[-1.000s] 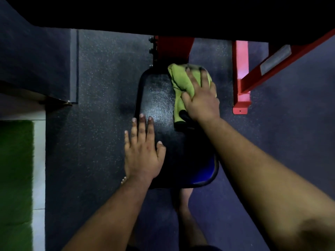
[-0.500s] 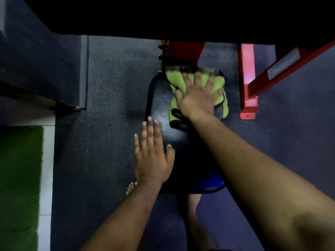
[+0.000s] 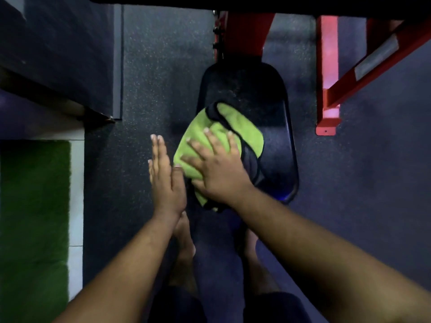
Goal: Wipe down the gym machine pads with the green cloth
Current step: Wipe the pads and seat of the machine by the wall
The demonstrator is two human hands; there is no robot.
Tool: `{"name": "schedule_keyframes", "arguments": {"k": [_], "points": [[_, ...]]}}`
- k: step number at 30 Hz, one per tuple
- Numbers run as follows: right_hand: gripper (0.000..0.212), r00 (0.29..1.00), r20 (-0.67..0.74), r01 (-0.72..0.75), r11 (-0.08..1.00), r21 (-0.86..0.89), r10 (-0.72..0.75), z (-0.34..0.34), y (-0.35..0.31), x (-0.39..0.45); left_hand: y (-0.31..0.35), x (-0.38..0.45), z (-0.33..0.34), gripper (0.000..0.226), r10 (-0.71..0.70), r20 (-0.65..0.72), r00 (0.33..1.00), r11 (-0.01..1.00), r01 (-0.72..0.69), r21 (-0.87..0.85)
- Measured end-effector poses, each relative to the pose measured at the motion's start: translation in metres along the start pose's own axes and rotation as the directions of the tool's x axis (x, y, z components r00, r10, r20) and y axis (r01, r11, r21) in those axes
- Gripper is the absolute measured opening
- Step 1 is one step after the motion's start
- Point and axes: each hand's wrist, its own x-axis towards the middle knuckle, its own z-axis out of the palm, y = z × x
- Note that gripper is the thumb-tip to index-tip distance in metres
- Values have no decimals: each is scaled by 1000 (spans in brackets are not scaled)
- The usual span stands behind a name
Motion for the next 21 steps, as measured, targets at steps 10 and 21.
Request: {"name": "schedule_keyframes", "arguments": {"k": [10, 21], "points": [[98, 969, -145, -212, 973, -89, 198, 55, 34, -153, 24, -1, 30, 74, 89, 225, 970, 949, -151, 277], [75, 678, 12, -673, 613, 413, 735, 9, 89, -70, 41, 14, 65, 81, 84, 277, 957, 749, -244, 616]]}}
